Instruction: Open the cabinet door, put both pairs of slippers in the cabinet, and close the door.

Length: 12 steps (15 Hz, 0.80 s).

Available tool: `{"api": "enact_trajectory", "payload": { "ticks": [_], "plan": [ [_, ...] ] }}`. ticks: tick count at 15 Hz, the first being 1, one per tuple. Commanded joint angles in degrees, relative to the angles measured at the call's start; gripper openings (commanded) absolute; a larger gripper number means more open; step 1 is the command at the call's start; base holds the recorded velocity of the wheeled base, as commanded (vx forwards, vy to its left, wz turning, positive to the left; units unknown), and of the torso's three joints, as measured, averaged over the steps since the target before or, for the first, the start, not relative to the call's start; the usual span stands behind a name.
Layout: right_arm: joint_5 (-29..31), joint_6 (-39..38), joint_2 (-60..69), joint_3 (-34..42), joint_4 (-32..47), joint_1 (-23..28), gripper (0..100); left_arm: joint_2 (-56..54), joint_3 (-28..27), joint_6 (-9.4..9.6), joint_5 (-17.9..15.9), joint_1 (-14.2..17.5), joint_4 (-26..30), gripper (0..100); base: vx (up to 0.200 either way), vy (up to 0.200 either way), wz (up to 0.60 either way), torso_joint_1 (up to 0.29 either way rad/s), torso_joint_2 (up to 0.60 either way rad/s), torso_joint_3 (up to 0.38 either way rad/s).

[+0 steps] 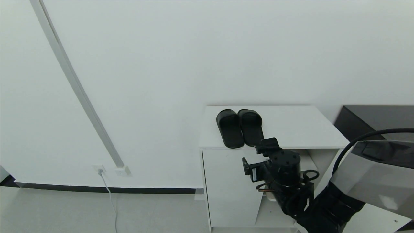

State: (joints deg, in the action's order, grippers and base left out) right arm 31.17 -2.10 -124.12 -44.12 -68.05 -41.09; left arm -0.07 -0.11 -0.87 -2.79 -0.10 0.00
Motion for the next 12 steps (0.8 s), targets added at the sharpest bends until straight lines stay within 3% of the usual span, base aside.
{"api": "enact_trajectory", "payload": {
  "ticks": [1, 4, 7, 9, 12],
  "plan": [
    [-0.06, -2.21, 4.59, -5.45, 6.96, -0.57, 100, 0.07, 0.02, -0.01, -0.02, 0.01, 0.0, 0, 0.0, 0.0, 0.0, 0.0, 0.0, 0.0],
    [-0.06, -6.69, 11.71, -14.24, 27.79, -2.41, 100, 0.07, 0.02, -0.01, -0.02, 0.01, 0.0, 0, 0.0, 0.0, 0.0, 0.0, 0.0, 0.0],
    [-0.06, -9.94, 14.88, -20.92, 41.68, -3.73, 100, 0.07, 0.02, -0.01, 0.07, 0.01, 0.0, 0, 0.0, 0.0, 0.0, 0.0, 0.0, 0.0],
    [-0.06, -12.67, 14.88, -23.29, 46.16, -4.08, 100, 0.07, 0.02, -0.01, 0.07, 0.01, 0.0, 0, 0.0, 0.0, 0.0, 0.0, 0.0, 0.0],
    [0.03, -12.93, 14.7, -23.21, 46.25, -4.08, 100, 0.07, 0.02, -0.01, -0.02, 0.01, 0.0, 0, 0.0, 0.0, 0.0, 0.0, 0.0, 0.0]
  ]
}}
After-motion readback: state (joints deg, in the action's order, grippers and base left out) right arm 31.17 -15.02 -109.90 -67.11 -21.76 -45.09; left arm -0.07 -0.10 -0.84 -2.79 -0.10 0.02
